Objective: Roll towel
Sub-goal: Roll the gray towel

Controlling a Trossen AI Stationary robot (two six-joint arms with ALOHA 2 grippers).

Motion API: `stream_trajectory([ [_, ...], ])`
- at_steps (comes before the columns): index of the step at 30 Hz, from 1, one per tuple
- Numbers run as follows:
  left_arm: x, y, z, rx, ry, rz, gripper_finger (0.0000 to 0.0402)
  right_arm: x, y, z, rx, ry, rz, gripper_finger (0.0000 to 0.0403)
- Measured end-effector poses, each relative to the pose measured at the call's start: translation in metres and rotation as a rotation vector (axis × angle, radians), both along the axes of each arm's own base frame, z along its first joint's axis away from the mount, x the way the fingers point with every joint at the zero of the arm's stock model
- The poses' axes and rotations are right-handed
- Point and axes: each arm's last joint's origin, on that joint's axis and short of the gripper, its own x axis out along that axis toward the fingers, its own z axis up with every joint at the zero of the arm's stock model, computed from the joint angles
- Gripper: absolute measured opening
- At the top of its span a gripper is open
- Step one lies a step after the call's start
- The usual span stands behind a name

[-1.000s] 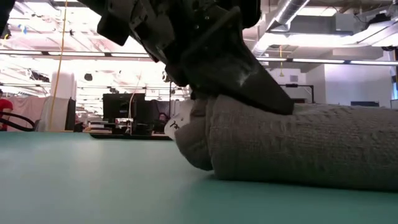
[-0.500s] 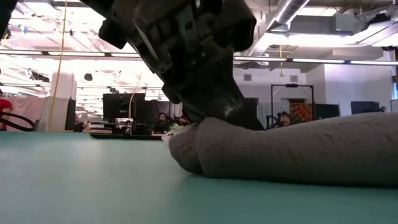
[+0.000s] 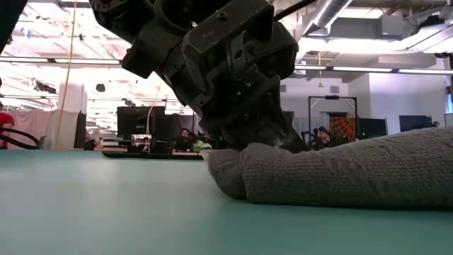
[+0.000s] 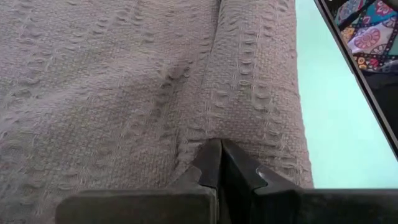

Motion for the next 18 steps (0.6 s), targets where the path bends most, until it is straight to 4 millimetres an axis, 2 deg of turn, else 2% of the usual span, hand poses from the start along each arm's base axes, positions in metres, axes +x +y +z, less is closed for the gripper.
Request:
stream_trajectory([
  [7,0.000,0.002,-0.002,-0.017,0.021,-0.018,0.0000,0.012,0.023,-0.021,-0.233,-0.047,0.067,0.0238],
  [12,0.000,0.004,-0.002,-0.034,0.025,-0.038,0.0000,0.023,0.028,-0.034,-0.418,0.069,0.062,0.0238],
  [18,0.002,0.009,-0.003,-0.051,0.030,-0.060,0.0000,0.036,0.035,-0.032,-0.530,0.140,0.009,0.0238],
])
